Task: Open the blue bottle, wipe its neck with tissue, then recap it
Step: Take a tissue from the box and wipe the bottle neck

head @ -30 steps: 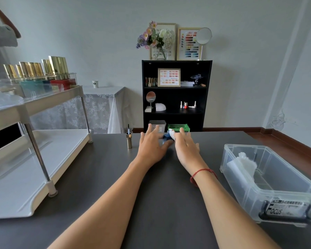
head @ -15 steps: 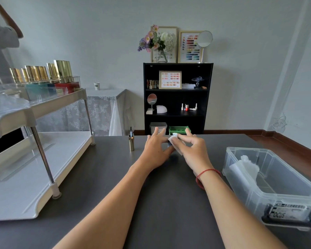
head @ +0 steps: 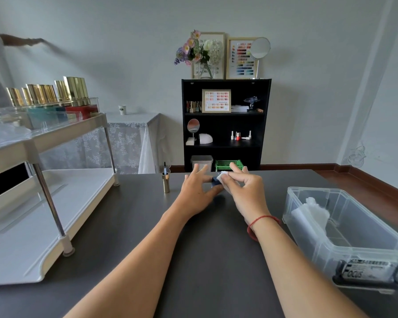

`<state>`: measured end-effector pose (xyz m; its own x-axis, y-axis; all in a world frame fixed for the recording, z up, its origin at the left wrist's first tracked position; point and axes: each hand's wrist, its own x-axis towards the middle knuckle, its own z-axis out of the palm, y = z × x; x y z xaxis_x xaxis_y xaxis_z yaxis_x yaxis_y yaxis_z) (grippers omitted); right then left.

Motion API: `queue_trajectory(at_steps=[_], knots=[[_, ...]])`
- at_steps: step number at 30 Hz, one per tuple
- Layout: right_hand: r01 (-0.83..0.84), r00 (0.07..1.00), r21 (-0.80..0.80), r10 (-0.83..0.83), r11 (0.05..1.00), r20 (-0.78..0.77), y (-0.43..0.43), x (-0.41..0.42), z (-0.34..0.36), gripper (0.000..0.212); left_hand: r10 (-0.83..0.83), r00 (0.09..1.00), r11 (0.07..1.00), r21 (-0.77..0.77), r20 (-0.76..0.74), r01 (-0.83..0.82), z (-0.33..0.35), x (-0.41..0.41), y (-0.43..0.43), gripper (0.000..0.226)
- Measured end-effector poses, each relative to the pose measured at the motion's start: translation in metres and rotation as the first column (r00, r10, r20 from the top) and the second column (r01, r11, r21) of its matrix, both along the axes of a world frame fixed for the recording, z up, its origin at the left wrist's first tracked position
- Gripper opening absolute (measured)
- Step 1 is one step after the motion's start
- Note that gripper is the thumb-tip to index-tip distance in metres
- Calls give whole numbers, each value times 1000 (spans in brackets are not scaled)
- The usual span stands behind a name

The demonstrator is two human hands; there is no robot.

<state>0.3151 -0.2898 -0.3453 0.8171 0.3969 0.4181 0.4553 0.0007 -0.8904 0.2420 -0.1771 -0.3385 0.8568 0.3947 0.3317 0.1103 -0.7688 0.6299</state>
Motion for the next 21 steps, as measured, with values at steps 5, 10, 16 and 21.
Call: queue_trajectory(at_steps=[5,10,16,21], knots=[[-49,998,-119,52,992,23,1,-1,0,34,-42,999,999,29,30,41,1,-2,-3,31],[-36,998,-94,41,995,48,-1,0,0,25,-24,1000,998,59,-8,24,-1,-1,0,32],[50,995,-36,-46,998,93,2,3,-2,21,-23,1000,1000,-5,-7,23,-2,1,2,36],[33,987,-46,-26,998,161,2,0,-1,25,-43,999,999,-7,-14,43,-3,0,2,32]])
